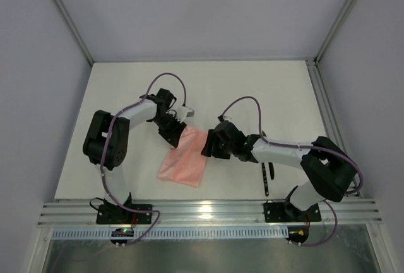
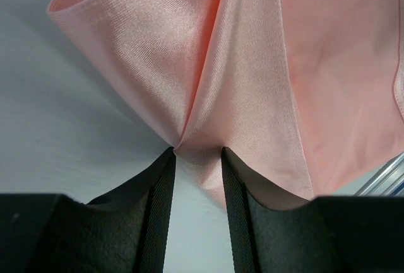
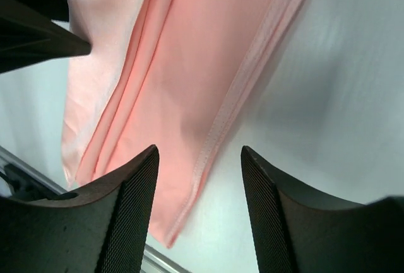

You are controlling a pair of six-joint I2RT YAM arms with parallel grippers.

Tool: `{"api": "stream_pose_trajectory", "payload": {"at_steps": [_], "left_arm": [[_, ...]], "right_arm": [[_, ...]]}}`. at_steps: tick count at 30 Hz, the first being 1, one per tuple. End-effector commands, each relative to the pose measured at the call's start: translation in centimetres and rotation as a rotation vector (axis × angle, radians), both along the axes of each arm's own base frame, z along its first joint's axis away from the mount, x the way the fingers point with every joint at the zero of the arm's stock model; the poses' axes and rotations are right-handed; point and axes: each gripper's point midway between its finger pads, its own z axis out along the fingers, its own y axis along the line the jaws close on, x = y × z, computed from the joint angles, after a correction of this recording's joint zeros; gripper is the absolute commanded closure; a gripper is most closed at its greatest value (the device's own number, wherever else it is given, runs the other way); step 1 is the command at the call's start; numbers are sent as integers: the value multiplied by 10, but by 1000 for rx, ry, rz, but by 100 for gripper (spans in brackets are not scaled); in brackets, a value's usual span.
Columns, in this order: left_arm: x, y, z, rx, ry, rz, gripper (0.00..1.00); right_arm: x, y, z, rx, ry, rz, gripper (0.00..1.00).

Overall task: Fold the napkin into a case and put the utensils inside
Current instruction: Rotate the 2/3-rectangle-folded napkin at the center of the board, then fold the 2/3-rectangle-folded napkin at the center of the board.

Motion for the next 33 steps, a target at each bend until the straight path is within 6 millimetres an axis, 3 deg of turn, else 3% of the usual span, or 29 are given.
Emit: {"api": "stream_pose_trajectory", "payload": {"at_steps": [1, 3, 4, 5, 7, 8, 9, 10, 11, 12, 13, 15, 19, 22, 25, 29, 33], "left_arm": [[7, -17, -21, 40, -83, -125, 62], [8, -23, -18, 49, -111, -150, 61], [9, -23, -17, 52, -120, -156, 61], [12, -25, -12, 50, -135, -157, 61], [13, -24, -7, 50, -142, -163, 61], [13, -25, -4, 48, -146, -169, 59], [15, -25, 4, 44, -169, -171, 58], [15, -24, 9, 40, -181, -178, 56], [15, -24, 13, 38, -192, -180, 55], [18, -26, 26, 22, -223, -179, 54], [16, -28, 33, 8, -225, -181, 52], [18, -32, 53, -14, -262, -187, 52], [-1, -32, 68, -17, -232, -216, 52], [-24, -28, 56, 8, -181, -249, 56], [-47, -24, 37, 28, -114, -289, 58], [-78, -29, 24, 49, -56, -386, 58], [-88, -39, 33, 12, -76, -431, 57]], "right_arm": [[3, -33, 28, -73, -50, 160, 40], [37, -53, 49, -69, -144, 184, 34], [50, -47, 69, -23, -177, 231, 34], [63, -51, 75, -35, -196, 249, 34], [92, -58, 61, -127, -213, 318, 35], [107, -45, 78, -90, -250, 362, 36], [117, -43, 59, -77, -209, 384, 36], [132, -31, 70, -24, -241, 409, 36], [131, -20, 68, 34, -220, 462, 37], [136, -15, 48, 28, -192, 500, 38], [146, -3, 57, 51, -224, 528, 39], [144, 15, 58, 136, -228, 598, 39], [140, 44, 47, 162, -235, 732, 39], [132, 54, 47, 194, -255, 791, 39], [135, 53, 41, 175, -256, 779, 39], [134, 48, 17, 121, -196, 761, 40], [128, 45, -4, 53, -139, 755, 44]]}}
